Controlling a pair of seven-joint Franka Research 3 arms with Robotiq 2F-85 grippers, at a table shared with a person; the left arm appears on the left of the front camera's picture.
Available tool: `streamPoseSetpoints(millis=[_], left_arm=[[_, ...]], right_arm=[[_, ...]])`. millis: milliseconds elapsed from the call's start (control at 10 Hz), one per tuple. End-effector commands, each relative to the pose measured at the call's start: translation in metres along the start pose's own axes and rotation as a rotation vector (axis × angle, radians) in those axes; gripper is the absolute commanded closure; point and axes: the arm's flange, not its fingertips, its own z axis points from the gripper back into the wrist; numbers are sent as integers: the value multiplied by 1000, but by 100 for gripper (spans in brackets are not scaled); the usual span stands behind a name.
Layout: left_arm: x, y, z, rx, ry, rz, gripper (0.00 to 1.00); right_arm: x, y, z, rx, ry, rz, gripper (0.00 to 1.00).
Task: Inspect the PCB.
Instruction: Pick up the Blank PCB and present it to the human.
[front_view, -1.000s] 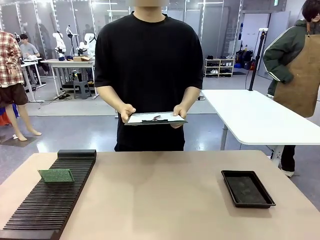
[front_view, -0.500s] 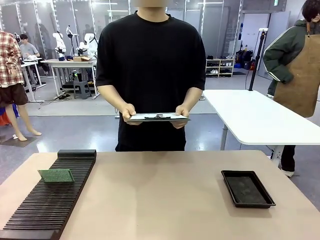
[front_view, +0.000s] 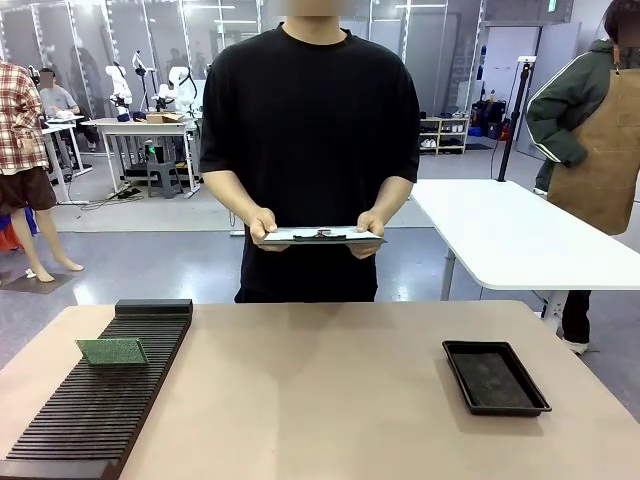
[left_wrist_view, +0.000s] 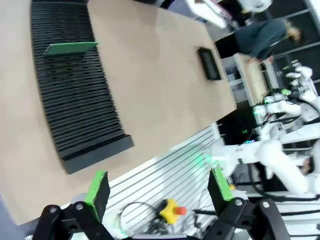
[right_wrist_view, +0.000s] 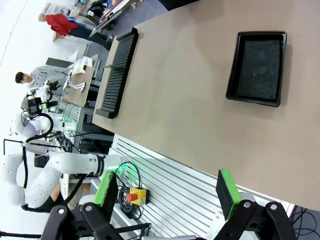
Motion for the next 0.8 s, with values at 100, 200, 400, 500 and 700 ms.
streamPoseSetpoints(millis=[100, 200, 400, 500, 700], left_arm=[[49, -65, -1, 418, 156, -226, 0], [67, -88, -21, 564, 224, -336, 0], [91, -113, -75, 781, 418, -620, 0], [98, -111, -101, 822, 490, -767, 0], [99, -99, -133, 825, 507, -939, 0]], right_arm=[[1, -1, 1, 9, -3, 19, 0], [1, -1, 1, 9, -3, 19, 0], [1, -1, 1, 9, -3, 19, 0], [1, -1, 1, 9, -3, 19, 0], [1, -1, 1, 9, -3, 19, 0]])
